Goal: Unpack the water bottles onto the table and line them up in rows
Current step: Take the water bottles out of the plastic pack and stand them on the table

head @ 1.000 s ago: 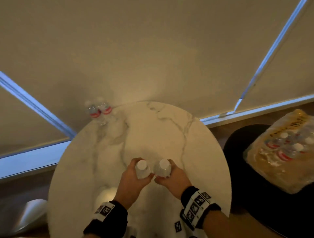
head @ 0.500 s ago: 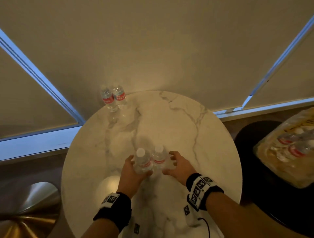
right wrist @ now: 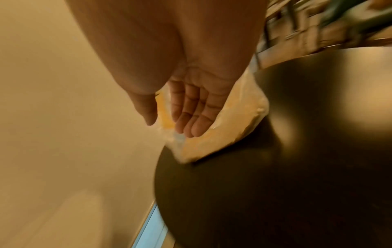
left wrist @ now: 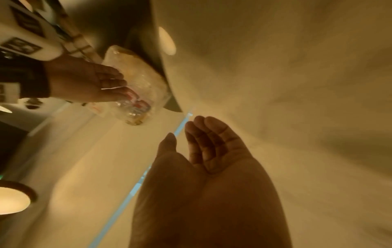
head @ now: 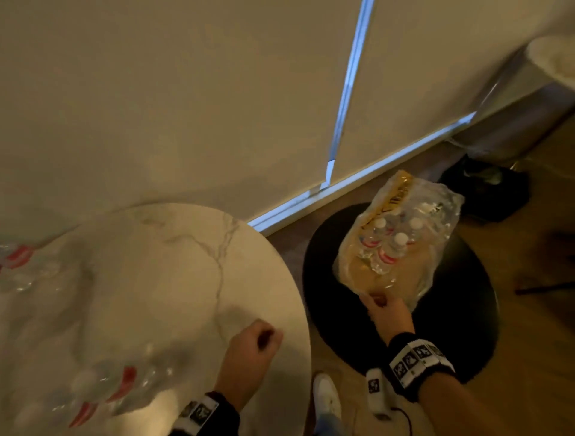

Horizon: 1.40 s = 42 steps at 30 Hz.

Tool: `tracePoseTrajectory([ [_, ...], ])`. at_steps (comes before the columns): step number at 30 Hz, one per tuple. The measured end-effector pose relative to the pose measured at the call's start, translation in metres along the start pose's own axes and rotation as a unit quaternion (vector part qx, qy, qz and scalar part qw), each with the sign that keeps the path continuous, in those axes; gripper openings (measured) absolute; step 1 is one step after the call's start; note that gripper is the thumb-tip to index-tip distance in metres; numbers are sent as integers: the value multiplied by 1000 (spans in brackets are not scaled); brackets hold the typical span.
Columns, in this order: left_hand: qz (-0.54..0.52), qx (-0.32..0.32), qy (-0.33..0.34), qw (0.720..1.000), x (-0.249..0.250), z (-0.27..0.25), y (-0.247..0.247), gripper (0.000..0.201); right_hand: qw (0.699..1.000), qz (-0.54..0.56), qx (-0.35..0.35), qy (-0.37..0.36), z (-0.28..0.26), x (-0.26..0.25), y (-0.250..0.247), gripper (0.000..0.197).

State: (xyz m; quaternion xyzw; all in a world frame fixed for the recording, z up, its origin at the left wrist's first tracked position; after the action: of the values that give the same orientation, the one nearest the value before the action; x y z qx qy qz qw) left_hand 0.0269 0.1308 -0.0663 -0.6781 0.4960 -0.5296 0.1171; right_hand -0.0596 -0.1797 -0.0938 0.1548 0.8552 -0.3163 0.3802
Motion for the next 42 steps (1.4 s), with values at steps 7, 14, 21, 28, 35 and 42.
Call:
tracePoseTrajectory([
  [7,15,-151,107,983,182,169,124,42,996,70,52,5,139,12,-39,53],
  [14,-3,-73,120,990,222,263,159,77,998,-37,16,36,179,12,-31,45],
  [21,15,-74,149,986,235,241,143,67,999,32,8,12,149,-4,-57,22],
  [28,-76,-93,180,976,220,143,85,62,989,48,-29,-136,44,-60,-61,56],
  [35,-93,22,129,987,82,-15,-6,64,970,2,-183,-161,-111,-53,40,54],
  [42,-131,149,-9,980,-121,-156,-71,57,939,-58,-292,-171,-256,-14,207,58],
])
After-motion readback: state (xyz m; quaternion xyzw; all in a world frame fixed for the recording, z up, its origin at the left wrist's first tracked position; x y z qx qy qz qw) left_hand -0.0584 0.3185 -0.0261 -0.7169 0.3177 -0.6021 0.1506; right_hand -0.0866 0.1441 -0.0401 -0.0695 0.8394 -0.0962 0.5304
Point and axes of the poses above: each hand's wrist, its own z-axis towards the middle knuckle, its own y-axis out of the palm, x = y × z, the point moved 10 cm from there along z, towards the middle knuckle, and after that the axes turned 12 degrees about z, right-handed, at the moved point
